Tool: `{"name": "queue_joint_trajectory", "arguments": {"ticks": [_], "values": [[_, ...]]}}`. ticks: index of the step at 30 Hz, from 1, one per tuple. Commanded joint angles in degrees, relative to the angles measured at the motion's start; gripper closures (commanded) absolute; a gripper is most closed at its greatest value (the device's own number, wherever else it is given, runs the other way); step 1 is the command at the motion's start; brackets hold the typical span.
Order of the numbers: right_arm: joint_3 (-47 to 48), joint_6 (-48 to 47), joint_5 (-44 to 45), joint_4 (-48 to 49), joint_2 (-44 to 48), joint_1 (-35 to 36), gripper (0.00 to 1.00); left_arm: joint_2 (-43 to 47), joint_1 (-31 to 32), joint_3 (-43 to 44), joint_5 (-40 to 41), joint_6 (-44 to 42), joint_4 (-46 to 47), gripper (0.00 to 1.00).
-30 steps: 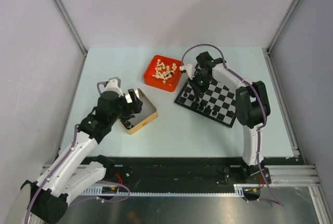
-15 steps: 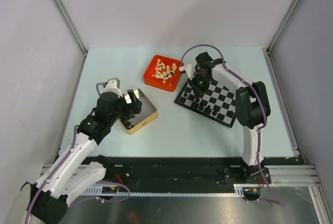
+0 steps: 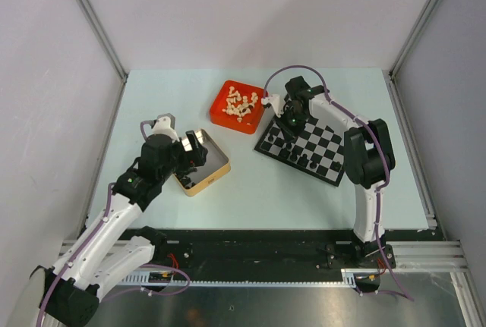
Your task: Set up the chess pieces on the board
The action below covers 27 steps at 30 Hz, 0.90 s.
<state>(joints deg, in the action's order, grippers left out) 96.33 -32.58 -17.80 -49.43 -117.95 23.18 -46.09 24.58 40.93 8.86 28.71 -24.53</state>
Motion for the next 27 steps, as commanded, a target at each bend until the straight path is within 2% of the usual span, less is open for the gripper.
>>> {"name": "queue_joint_trajectory", "arguments": {"ticks": [1,3,6,9,15,22,27], "values": [[-0.36,0.41,0.76,-0.67,2.81,0.20,0.81,0.21,-0.50,0.82,0.01,1.26,1.51,0.00],[-0.10,0.58,0.58,-0.76,3.16,0.11,0.77,0.03,-0.50,0.91,-0.16,1.26,1.51,0.00],[1.13,1.29,0.31,-0.84,3.60,-0.24,0.65,-0.32,-0.76,1.52,-0.77,1.26,1.59,0.00],[3.15,1.64,-0.13,-1.54,4.31,-0.85,0.59,-1.02,-1.46,2.14,-2.44,1.52,1.51,0.00],[5.62,2.43,-2.58,-2.34,7.03,-2.52,0.55,-2.25,-3.66,2.14,-5.08,3.19,1.60,0.00],[3.69,3.40,-14.78,-1.46,12.48,-4.90,0.52,-5.41,-5.86,0.91,-8.34,5.56,1.51,0.00],[0.35,3.84,-20.25,0.73,16.95,-4.81,0.51,-9.54,-6.12,0.82,-10.97,6.80,1.25,0.05]]}}
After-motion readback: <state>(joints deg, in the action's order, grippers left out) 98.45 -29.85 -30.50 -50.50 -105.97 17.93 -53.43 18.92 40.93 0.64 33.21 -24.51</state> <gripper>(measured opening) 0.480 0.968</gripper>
